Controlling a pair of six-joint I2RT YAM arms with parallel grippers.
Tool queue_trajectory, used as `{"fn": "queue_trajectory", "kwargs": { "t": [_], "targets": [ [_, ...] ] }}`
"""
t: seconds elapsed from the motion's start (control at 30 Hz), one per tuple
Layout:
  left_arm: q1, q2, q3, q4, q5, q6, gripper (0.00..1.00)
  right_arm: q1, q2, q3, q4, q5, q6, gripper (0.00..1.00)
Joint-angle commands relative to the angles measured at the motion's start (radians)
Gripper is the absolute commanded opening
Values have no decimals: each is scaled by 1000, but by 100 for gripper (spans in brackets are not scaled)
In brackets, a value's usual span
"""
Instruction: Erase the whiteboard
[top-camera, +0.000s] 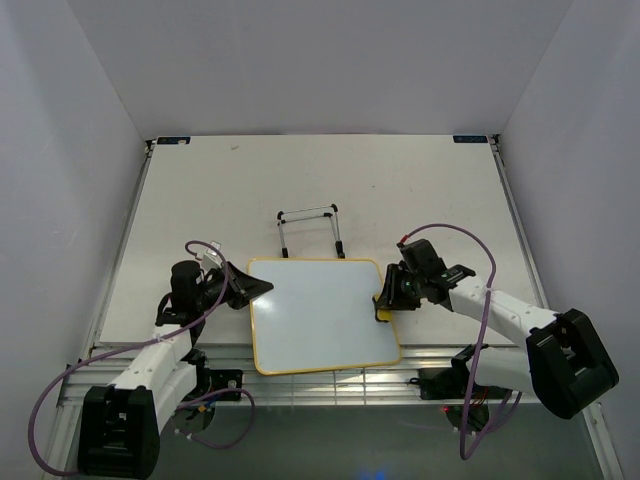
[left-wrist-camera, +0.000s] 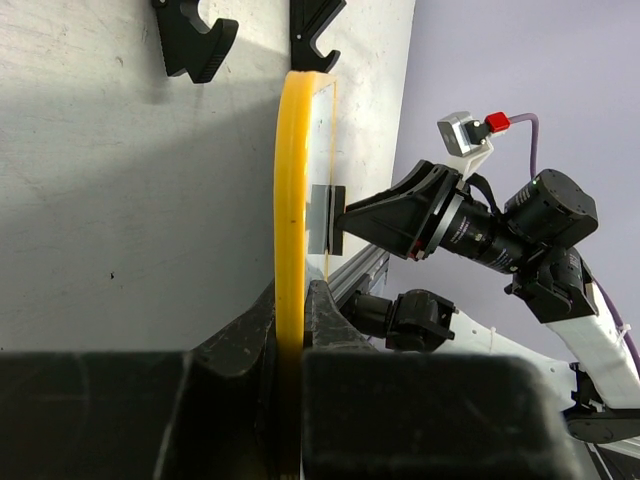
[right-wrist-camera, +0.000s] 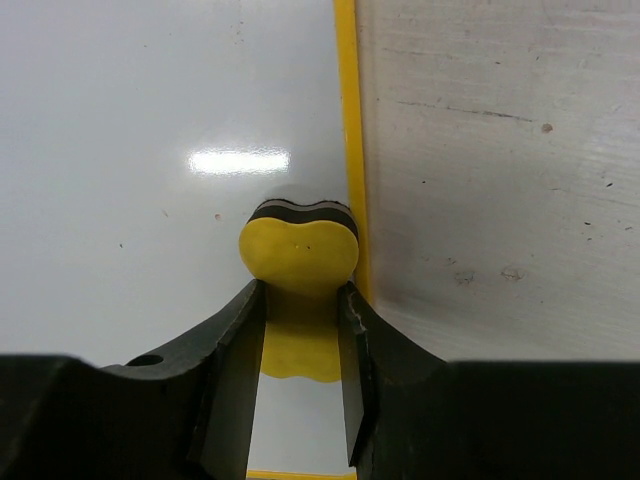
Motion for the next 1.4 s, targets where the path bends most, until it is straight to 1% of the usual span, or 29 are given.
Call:
{"fn": "queue_trajectory", "kwargs": {
  "t": [0.0,0.07,0.1,0.17,0.2,0.23,0.27,0.3,0.43,0.5,0.57,0.6,0.63,0.67,0.7,0.73,0.8,0.87,0.9,0.97,1.1,1.17,1.27,1.37],
  "targets": [
    [1,22,-21,-101,-139,70,0,1,28,-61,-170,11,-81,11],
    [1,28,-26,-78,-129,65,0,2,37,-61,-120,-49,-104,10],
    [1,34,-29,-72,-125,62,0,19,43,-53,-54,-103,-105,9],
    [1,37,-29,-67,-120,60,0,54,55,-35,5,-132,-93,9],
    [1,36,-29,-68,-120,60,0,80,76,16,29,-116,-86,9],
    [1,30,-28,-68,-120,60,0,155,93,51,29,-90,-78,9],
    [1,28,-28,-70,-120,59,0,198,113,92,19,-53,-58,9],
    [3,27,-28,-72,-122,59,0,273,162,178,7,-7,-52,9],
    [0,17,-25,-96,-122,60,0,370,279,312,8,13,-38,9],
    [0,1,-23,-111,-128,62,0,372,329,327,3,24,-46,9],
    [1,-25,-19,-136,-132,65,0,355,342,311,-21,42,-55,9],
    [1,-35,-17,-145,-138,67,0,320,333,288,-20,49,-55,9],
    [1,-44,-15,-180,-140,68,0,300,321,259,-20,52,-53,9],
    [1,-50,-14,-188,-142,71,0,274,307,196,-27,55,-55,9],
    [1,-61,-12,-196,-145,74,0,225,266,164,-35,64,-55,9],
    [0,-64,-12,-205,-145,76,0,202,241,134,-46,68,-55,9],
    [0,-62,-12,-211,-149,80,0,133,168,70,-105,94,-56,9],
    [1,-59,-12,-210,-149,80,0,96,118,33,-153,111,-58,9],
    [1,-58,-12,-208,-146,77,0,85,68,25,-194,127,-56,9],
    [1,-56,-9,-199,-140,76,0,59,26,15,-222,128,-53,9],
    [0,-45,0,-184,-123,74,0,56,-55,34,-260,157,-55,8],
    [0,-45,9,-184,-111,76,0,53,-74,80,-283,171,-69,8],
    [1,-64,15,-187,-103,70,0,13,-75,163,-317,185,-119,8],
    [1,-82,18,-194,-94,59,0,-80,-17,257,-351,200,-196,8]
  ]
}}
